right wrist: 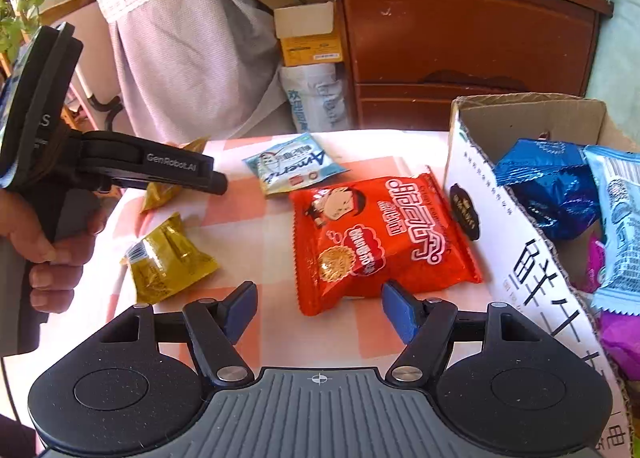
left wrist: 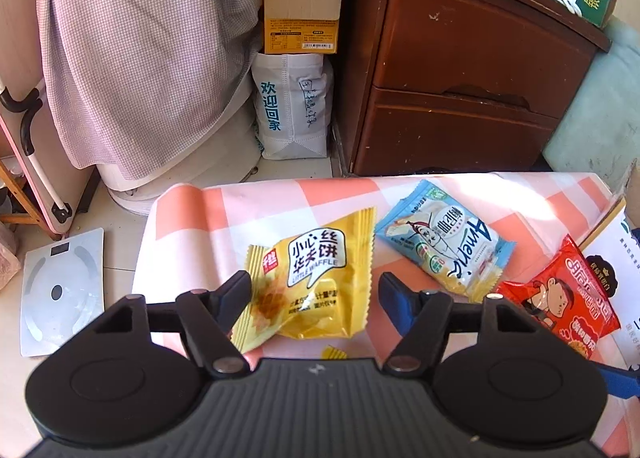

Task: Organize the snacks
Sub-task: 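Move the left tool to the yellow bag while the right tool moves to the red bag, then grasp the yellow bag with the left tool while the right tool grasps the red bag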

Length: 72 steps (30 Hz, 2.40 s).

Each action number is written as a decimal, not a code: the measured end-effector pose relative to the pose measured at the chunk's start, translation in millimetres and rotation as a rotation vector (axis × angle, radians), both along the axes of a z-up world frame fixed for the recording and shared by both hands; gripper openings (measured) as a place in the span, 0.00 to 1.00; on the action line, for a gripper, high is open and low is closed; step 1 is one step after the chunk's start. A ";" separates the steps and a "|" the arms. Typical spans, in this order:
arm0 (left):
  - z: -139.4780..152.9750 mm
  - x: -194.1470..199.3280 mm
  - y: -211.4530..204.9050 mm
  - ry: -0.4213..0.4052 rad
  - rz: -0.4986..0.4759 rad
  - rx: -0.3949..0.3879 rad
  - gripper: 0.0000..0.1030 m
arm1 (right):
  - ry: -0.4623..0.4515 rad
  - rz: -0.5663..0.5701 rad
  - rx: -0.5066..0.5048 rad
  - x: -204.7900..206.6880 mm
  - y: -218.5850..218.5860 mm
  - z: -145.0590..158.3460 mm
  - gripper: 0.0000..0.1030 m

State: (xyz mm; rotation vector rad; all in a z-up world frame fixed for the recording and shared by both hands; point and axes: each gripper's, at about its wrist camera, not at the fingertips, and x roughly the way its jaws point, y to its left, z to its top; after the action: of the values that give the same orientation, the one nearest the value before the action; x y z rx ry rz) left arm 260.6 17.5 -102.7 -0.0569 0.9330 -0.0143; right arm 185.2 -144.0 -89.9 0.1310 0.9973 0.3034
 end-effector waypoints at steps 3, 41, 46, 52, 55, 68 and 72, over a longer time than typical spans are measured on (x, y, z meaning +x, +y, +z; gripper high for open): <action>1.2 0.2 1.9 -0.001 -0.004 -0.009 0.63 | -0.006 0.078 0.021 -4.5 5.8 9.6 0.68; -0.6 -5.0 -7.9 -0.026 -0.215 0.022 0.46 | -0.073 0.036 -0.109 13.0 18.2 8.7 0.74; 1.4 -17.2 -12.8 -0.010 -0.309 0.044 0.44 | -0.005 0.205 -0.065 -1.6 24.5 11.9 0.73; 4.6 -20.0 -6.7 0.008 -0.292 -0.006 0.44 | -0.147 0.261 -0.180 -4.2 22.7 26.9 0.73; 4.7 -19.3 -6.4 0.010 -0.284 -0.014 0.44 | -0.159 0.247 -0.179 11.6 15.6 24.8 0.73; 3.9 -15.5 -0.3 0.008 -0.251 -0.035 0.45 | -0.207 0.309 -0.213 51.5 21.2 8.9 0.90; 3.2 -14.6 -1.7 0.007 -0.243 -0.030 0.45 | -0.158 0.295 -0.204 56.4 24.1 -4.5 0.90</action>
State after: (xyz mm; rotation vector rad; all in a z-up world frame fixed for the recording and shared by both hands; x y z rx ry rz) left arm 246.0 15.9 -99.5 0.0286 0.9421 -0.2533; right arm 241.6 -120.0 -94.4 -0.2242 0.8843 0.4717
